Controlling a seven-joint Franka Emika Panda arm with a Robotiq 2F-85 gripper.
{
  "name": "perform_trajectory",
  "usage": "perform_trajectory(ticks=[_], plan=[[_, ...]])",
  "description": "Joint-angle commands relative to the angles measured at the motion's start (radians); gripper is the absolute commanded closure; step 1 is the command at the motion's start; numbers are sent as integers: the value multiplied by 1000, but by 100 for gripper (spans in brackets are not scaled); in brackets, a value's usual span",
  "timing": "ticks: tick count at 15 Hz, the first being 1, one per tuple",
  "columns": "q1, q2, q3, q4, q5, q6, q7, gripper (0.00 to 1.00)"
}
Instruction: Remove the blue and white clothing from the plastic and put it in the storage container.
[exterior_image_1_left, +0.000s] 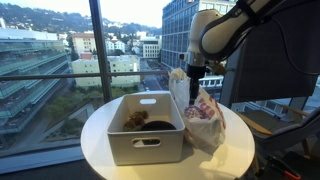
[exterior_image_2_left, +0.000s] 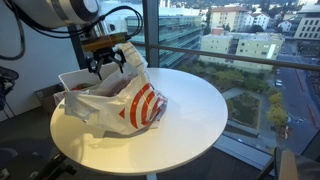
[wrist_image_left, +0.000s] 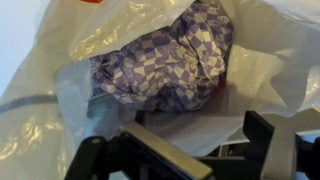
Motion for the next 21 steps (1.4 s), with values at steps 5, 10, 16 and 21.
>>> perform_trajectory(ticks=[5,10,16,21], plan=[[-50,75,28,22,-49,-2,0,0],[-73,135,29,16,33,102,-12,0],[-111,223,36,11,46,293,9,0],[-147,288,25,-10,16,316,27,0]])
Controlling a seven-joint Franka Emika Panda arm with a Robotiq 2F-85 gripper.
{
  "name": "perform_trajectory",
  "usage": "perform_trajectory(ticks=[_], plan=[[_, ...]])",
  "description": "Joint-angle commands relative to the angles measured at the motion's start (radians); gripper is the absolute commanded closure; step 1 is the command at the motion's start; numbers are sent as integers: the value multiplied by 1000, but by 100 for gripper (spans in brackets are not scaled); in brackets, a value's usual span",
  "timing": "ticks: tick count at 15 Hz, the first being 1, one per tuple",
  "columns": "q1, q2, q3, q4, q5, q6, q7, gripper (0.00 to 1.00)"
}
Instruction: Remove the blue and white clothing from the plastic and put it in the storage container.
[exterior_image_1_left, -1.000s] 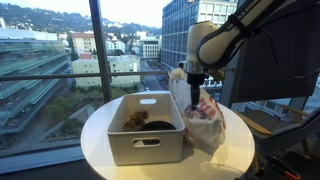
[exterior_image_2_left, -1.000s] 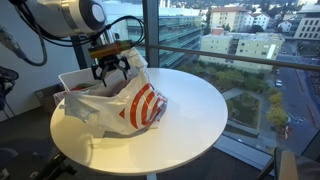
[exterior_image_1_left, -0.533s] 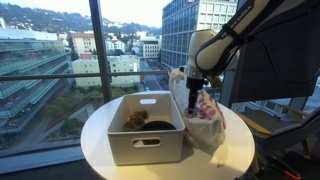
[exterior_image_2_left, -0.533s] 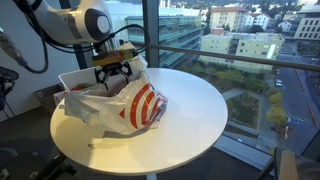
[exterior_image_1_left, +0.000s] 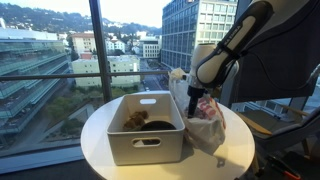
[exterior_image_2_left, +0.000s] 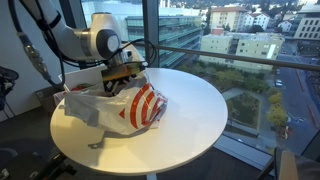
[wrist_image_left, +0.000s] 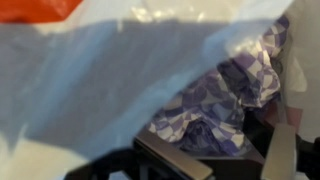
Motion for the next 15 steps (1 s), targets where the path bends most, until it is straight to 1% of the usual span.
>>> perform_trajectory(ticks=[1,3,7,8,9,10,12,13,14,15], plan=[[-33,46,2,-13,-38,55,30,0],[-57,81,31,-9,2,73,2,0],[-42,145,25,11,-55,126,40,0],[-42,157,25,21,-64,127,41,25],[-42,163,23,25,-74,126,51,27],[-41,167,19,26,-84,131,60,34],[-32,169,2,29,-107,136,93,51],[-24,162,-12,27,-123,132,118,58],[-23,159,-16,25,-129,134,135,65],[-33,149,-9,22,-118,109,139,73]])
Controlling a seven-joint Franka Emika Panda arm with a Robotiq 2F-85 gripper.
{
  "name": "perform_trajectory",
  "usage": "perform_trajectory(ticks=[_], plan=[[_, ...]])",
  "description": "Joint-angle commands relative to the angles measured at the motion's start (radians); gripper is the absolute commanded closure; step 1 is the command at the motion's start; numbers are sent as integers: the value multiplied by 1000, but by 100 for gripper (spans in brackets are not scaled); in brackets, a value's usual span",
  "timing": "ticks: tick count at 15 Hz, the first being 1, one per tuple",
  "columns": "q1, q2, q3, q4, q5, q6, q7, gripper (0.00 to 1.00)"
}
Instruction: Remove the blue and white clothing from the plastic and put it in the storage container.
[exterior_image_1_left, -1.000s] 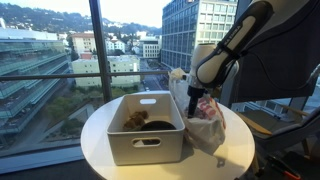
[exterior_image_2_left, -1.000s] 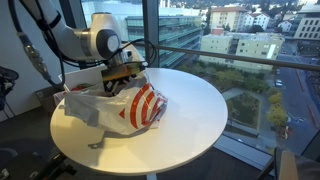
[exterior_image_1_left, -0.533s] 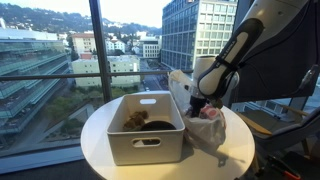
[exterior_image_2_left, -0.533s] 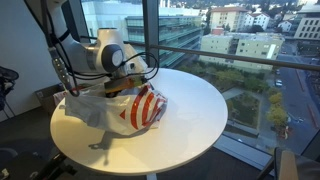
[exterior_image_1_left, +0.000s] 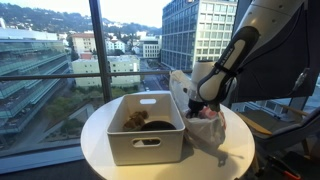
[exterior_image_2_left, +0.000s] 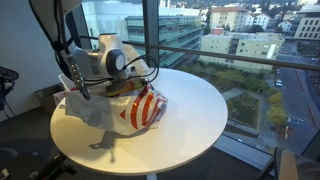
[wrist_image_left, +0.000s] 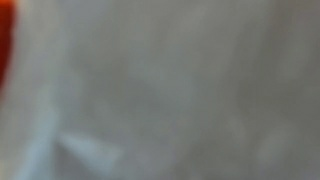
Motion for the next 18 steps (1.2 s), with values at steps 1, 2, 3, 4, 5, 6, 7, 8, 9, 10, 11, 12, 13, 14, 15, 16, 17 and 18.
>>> perform_trajectory(ticks=[1,2,3,4,5,6,7,8,9,10,11,12,13,14,15,16,17,18], plan=[[9,-14,-21,3,-25,-13,67,80],[8,-19,-21,0,-21,-19,75,88],[5,-24,-20,-2,-14,-28,84,95],[-7,-33,-5,-5,5,-45,78,99],[-17,-42,6,-7,15,-66,67,100],[-21,-53,10,-9,18,-90,61,100],[-23,-68,14,-11,19,-119,53,98],[-20,-83,11,-12,14,-147,54,97],[-21,-104,15,-14,18,-181,48,97],[-20,-129,18,-14,25,-219,48,97],[-18,-159,18,-17,29,-253,49,97],[-18,-189,19,-16,38,-286,52,97],[-20,-216,23,-15,54,-314,41,97],[-20,-251,22,-17,68,-341,37,97],[-17,-285,19,-15,77,-373,38,97],[-14,-318,14,-13,82,-398,39,97],[-12,-353,10,-11,91,-428,39,97],[-10,-393,6,-12,93,-454,41,97]])
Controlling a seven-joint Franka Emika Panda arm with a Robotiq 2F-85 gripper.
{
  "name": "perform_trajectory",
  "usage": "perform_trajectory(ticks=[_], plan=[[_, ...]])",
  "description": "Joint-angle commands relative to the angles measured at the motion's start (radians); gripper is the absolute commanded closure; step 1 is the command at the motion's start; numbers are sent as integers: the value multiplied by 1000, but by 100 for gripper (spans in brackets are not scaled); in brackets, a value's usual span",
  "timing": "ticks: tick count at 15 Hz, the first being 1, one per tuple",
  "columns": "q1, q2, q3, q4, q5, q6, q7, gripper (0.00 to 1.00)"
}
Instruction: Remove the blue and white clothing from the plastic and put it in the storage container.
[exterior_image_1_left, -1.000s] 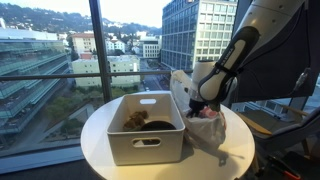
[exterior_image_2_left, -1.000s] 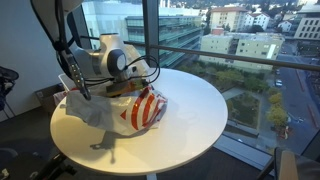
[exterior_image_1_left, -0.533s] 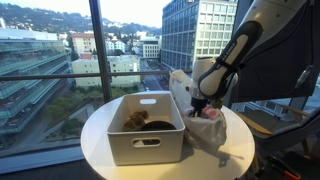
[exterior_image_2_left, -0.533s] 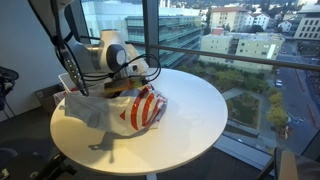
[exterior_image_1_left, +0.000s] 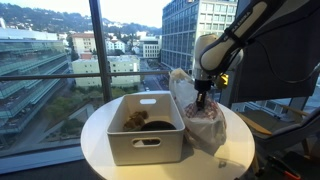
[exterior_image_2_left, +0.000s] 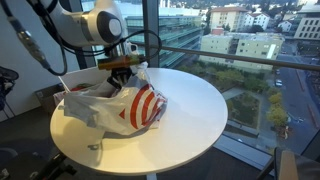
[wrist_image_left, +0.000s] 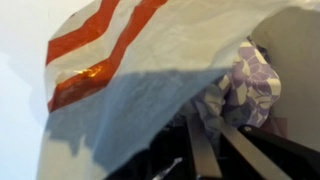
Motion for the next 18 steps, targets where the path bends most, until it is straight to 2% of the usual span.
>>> perform_trajectory(ticks=[1,6,11,18], plan=[[3,-163,-6,-9,27,-109,-12,97],[18,-378,-20,1,21,-207,-2,97],[24,-567,-24,39,-4,-211,41,96],[29,-804,8,143,-31,-186,131,96]])
